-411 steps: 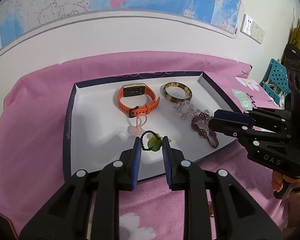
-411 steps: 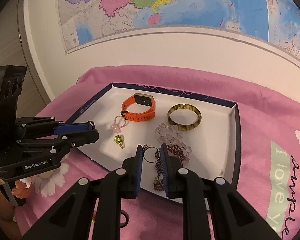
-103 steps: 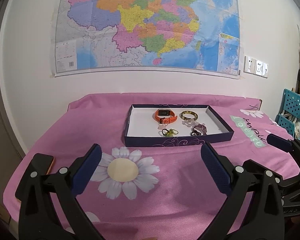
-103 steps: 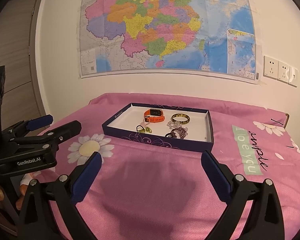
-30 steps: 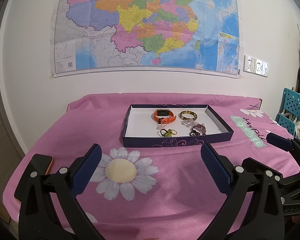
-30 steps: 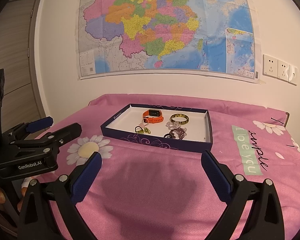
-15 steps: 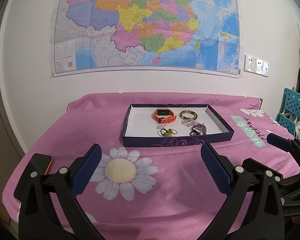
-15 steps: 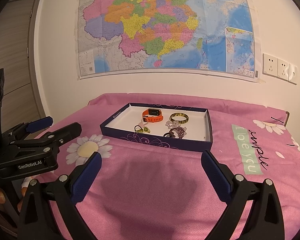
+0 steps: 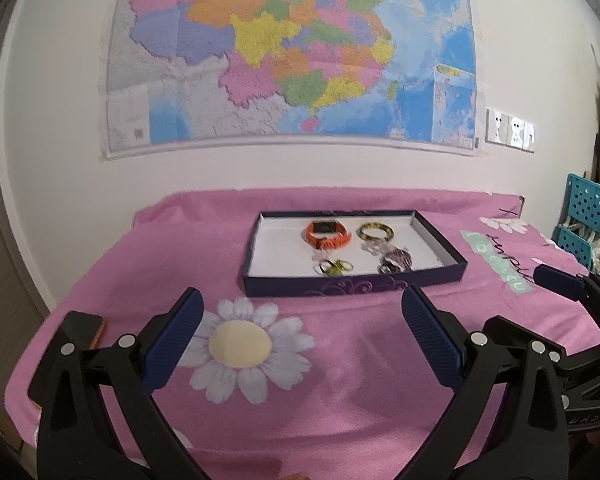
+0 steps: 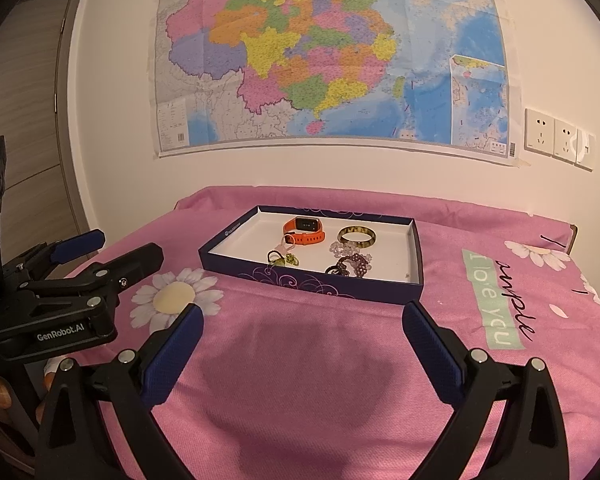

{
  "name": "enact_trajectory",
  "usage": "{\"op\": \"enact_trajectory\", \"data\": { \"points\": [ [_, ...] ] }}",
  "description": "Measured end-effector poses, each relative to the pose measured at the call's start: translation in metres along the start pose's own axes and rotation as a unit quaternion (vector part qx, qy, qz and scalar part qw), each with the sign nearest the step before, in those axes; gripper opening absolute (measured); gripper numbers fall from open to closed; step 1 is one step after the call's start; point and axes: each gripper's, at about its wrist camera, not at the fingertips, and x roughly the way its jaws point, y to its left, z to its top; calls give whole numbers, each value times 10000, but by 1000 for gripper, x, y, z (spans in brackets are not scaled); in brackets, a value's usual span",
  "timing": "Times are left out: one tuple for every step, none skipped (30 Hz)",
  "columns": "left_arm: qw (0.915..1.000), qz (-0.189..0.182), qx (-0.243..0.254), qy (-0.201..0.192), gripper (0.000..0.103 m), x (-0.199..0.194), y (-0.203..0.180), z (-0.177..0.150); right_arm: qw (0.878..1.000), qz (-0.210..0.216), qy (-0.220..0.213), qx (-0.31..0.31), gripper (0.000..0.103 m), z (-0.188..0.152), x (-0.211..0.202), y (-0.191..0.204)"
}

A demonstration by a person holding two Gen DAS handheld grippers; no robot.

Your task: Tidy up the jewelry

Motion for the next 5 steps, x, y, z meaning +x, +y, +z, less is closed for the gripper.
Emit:
{"op": "enact_trajectory", "data": {
  "points": [
    [10000,-40,-30,70,98,2,1,-1,10000,-23,43,-37,96,0,1,0],
    [9999,-32,-72,133,98,6,3,-2,9999,-43,69,-64,96,0,2,-1],
    [9998,-19,-83,170,98,8,4,-2,9999,-81,121,-87,96,0,4,-4],
    [9998,-14,-76,210,98,11,5,-3,9998,-79,185,-77,96,0,6,-8],
    [9996,-28,-68,283,98,15,8,-3,9994,-90,333,-65,96,1,12,-16]
  ]
}}
